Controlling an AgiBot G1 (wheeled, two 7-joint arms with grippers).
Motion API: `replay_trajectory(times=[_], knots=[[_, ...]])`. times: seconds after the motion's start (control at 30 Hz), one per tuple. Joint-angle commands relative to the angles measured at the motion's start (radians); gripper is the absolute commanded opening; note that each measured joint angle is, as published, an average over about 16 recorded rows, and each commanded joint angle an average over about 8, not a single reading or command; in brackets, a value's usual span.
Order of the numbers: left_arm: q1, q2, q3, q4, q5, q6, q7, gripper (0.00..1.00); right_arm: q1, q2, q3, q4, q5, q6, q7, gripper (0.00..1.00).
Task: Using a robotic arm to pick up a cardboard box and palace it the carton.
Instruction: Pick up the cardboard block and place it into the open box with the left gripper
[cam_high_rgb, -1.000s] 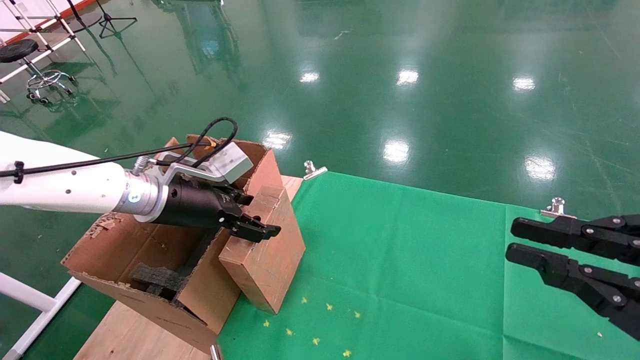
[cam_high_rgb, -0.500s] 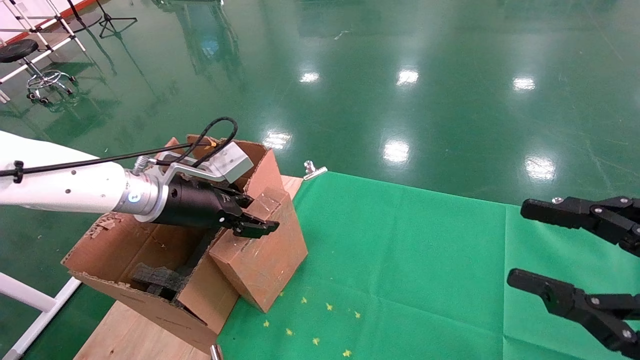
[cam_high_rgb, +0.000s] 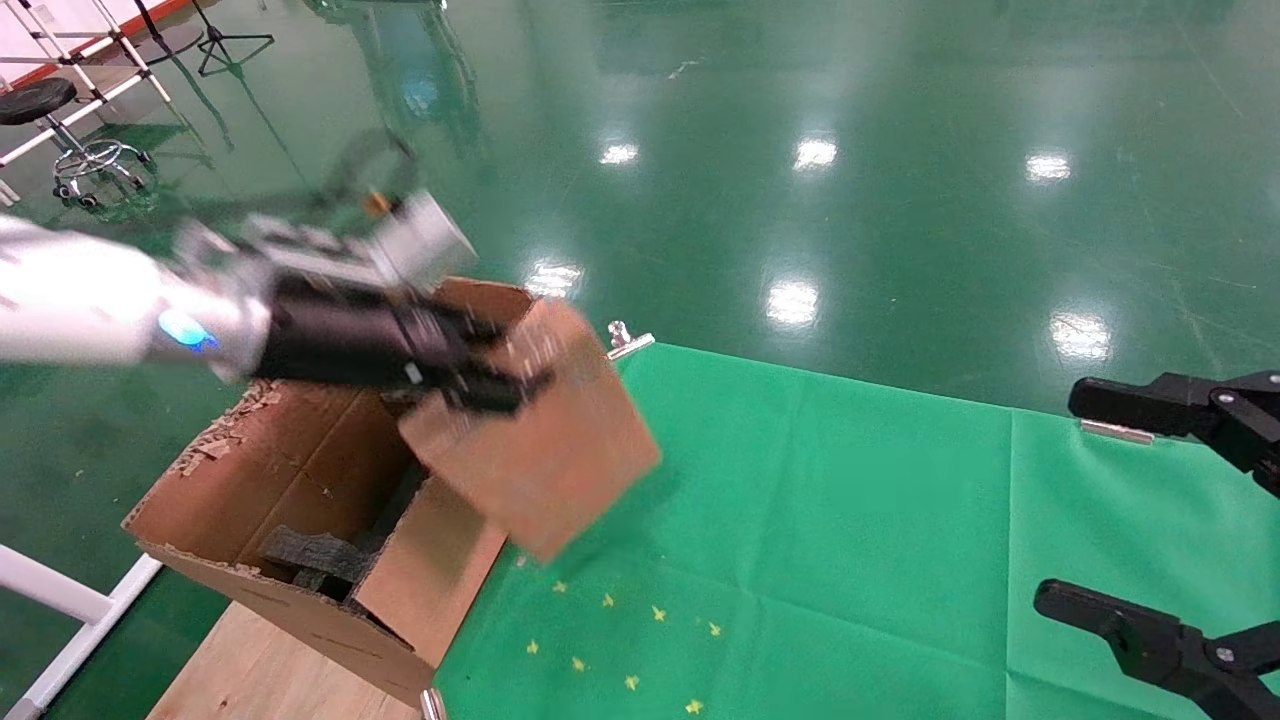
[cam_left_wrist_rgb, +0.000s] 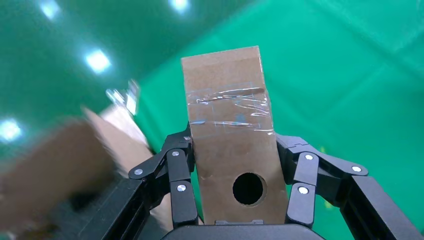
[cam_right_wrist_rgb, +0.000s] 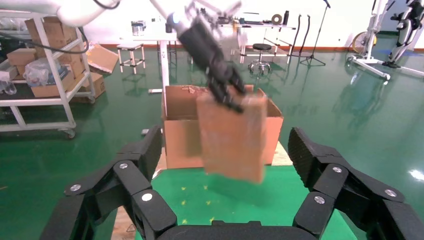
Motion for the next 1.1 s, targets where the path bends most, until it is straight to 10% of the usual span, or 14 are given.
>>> replay_trajectory(times=[0.03, 0.47, 1.1], knots=[[-0.024, -0.018, -0.029, 0.023, -0.049, 0.009, 0.037, 0.00, 0.000, 0.000, 0.000, 0.000, 0.000, 0.000, 0.000, 1.00], [-0.283, -0.095, -0.073, 0.345, 0.016, 0.085, 0.362, 0.00, 0.000, 0.000, 0.000, 0.000, 0.000, 0.000, 0.000, 1.00], [-0.313, -0.009, 0.039, 0.937, 0.279, -0.131, 0.654, 0.00, 0.000, 0.000, 0.000, 0.000, 0.000, 0.000, 0.000, 1.00]])
